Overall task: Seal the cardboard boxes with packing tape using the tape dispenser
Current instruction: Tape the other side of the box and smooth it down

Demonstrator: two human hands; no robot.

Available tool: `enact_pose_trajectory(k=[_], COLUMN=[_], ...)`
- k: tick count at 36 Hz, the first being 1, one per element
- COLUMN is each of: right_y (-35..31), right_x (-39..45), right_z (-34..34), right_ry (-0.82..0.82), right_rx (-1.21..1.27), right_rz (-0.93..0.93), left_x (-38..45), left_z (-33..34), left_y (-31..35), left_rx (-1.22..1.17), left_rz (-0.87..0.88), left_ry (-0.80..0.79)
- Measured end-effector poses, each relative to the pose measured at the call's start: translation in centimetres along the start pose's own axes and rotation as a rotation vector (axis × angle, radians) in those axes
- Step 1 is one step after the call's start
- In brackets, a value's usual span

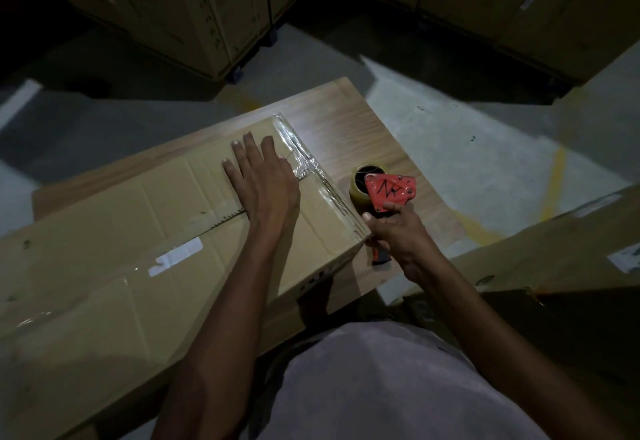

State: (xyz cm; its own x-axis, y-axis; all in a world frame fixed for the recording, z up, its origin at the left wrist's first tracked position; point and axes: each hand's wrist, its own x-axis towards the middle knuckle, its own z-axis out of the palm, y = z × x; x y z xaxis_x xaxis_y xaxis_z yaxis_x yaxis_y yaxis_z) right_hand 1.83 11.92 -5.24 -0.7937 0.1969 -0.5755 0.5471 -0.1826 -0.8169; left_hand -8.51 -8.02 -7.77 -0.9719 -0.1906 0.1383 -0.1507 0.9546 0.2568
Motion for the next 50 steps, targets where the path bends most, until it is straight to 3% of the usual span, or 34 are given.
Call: enact_pose_trajectory(k=[6,12,16,19,23,36,50], right_y=[-0.7,-1.2,-1.7,-1.7,-0.7,-1.2,-4.2], right_x=[0.2,-0.1,-1.6,-2.8,-3.1,-1.6,2.9], right_z=[-0.3,0.8,1.4,1.4,1.5,3.3,6.3], right_ry=[-0.059,0.003,-0.077,-0.155,-0.127,-0.016,-0.14], right_rx=[-0.151,-0.431,-0.639,-0.798,-1.02,-1.3,-1.467], right_rz=[0.018,-0.186,-0.36,-0.371,-0.39,-0.491,-0.655], left_x=[0.0,0.0,0.0,0.0,0.0,0.0,0.1], left_z=[0.1,-0.1,-0.1,-0.1,-0.1,0.0,-0.1], left_y=[0.1,0.0,0.0,0.0,0.1,0.3,0.5], left_rx=[-0.009,-0.021,-0.029,-0.018,-0.004,0.037,0.06], left_rz=[0.003,-0.002,-0.005,-0.009,-0.014,-0.012,-0.012], left_ry=[0.002,0.005,0.001,0.001,0.012,-0.016,-0.057])
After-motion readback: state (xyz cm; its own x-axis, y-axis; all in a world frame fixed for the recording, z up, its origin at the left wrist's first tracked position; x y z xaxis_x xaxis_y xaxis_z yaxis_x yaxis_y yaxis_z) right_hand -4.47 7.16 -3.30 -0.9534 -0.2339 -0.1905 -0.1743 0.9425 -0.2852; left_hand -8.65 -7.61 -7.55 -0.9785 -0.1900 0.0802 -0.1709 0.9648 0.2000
